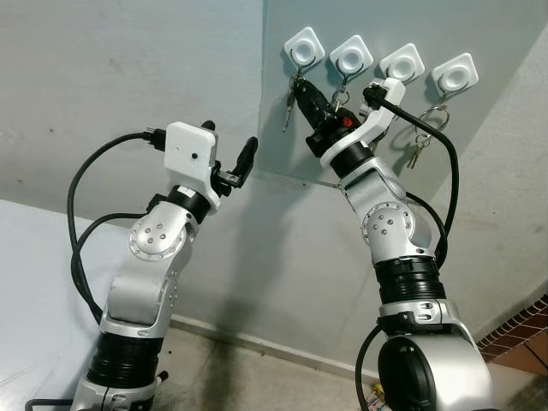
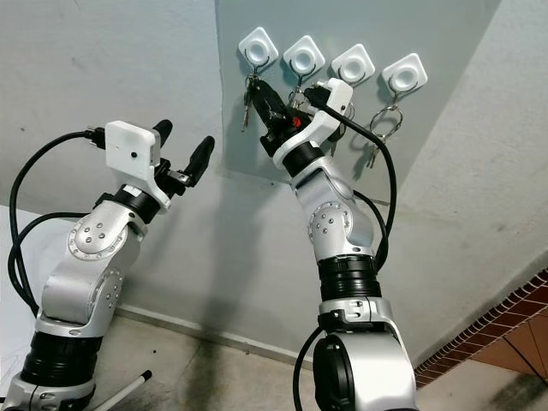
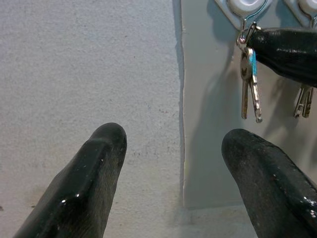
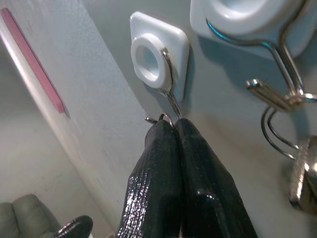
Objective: Hang keys on a hook
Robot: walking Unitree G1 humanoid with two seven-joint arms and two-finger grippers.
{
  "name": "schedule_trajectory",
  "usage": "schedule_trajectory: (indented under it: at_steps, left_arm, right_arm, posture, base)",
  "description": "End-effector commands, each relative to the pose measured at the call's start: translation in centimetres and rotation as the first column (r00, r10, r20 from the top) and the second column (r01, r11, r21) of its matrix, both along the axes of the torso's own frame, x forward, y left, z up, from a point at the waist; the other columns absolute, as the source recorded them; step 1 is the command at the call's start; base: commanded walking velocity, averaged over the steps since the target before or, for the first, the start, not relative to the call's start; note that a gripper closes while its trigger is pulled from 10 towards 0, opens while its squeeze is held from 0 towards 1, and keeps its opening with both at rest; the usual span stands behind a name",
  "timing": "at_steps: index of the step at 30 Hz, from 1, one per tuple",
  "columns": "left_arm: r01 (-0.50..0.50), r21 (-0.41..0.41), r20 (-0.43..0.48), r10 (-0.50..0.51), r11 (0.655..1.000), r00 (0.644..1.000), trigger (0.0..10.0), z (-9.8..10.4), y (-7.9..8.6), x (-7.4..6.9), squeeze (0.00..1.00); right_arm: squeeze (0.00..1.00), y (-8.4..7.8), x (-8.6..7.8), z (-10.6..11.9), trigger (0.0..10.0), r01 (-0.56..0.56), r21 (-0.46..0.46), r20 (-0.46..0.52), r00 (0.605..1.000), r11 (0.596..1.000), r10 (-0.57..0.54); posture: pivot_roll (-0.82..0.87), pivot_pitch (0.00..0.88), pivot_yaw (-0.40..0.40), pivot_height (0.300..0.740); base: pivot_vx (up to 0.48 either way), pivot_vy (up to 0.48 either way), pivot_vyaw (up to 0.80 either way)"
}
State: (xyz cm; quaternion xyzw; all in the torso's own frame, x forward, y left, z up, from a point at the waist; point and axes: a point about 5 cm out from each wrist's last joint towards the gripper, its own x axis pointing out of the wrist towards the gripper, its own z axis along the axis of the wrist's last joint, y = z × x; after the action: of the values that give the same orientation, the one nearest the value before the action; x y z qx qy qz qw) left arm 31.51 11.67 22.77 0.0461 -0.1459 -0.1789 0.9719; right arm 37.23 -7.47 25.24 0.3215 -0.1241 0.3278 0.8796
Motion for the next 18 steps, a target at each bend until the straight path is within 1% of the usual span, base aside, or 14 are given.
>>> schedule_trajectory:
  at_steps: [1, 7, 11, 12, 18]
  left_arm:
    - [0.007, -0.003, 0.027, -0.007, 1.0, 1.0, 10.0, 0.8, -0.2, -0.1, 0.0]
    - [-0.003, -0.006, 0.024, 0.003, 1.0, 1.0, 10.0, 0.7, 0.0, -0.2, 0.0]
    - [-0.008, -0.007, 0.023, 0.008, 1.0, 1.0, 10.0, 0.7, 0.0, -0.2, 0.0]
    - [-0.01, -0.009, 0.023, 0.01, 1.0, 1.0, 10.0, 0.7, 0.1, -0.2, 0.0]
    - [-0.018, -0.011, 0.024, 0.018, 1.0, 1.0, 10.0, 0.7, 0.2, -0.2, 0.0]
  right_arm:
    - [0.0, -0.4, -0.1, 0.1, 10.0, 0.023, -0.019, 0.01, 1.0, 1.0, -0.022]
    - [0.0, -0.6, -0.2, -0.8, 10.0, 0.041, -0.033, -0.023, 0.999, 0.999, -0.042]
    - [0.0, -0.7, -0.3, -1.2, 10.0, 0.048, -0.038, -0.023, 0.999, 0.998, -0.049]
    - [1.0, -0.7, -0.4, -1.3, 10.0, 0.034, -0.027, -0.013, 0.999, 0.999, -0.035]
    - [1.0, -0.9, -0.6, -1.4, 10.0, 0.065, -0.043, 0.014, 0.998, 0.997, -0.065]
  posture:
    - [-0.02, 0.0, -0.039, 0.74]
    - [-0.02, 0.0, -0.041, 0.74]
    - [-0.02, 0.0, -0.041, 0.74]
    - [-0.02, 0.0, -0.041, 0.74]
    - [-0.02, 0.0, -0.041, 0.74]
  base:
    - [0.0, 0.0, 0.0]
    - [0.0, 0.0, 0.0]
    - [0.0, 0.0, 0.0]
    - [0.0, 0.0, 0.0]
    - [0.0, 0.0, 0.0]
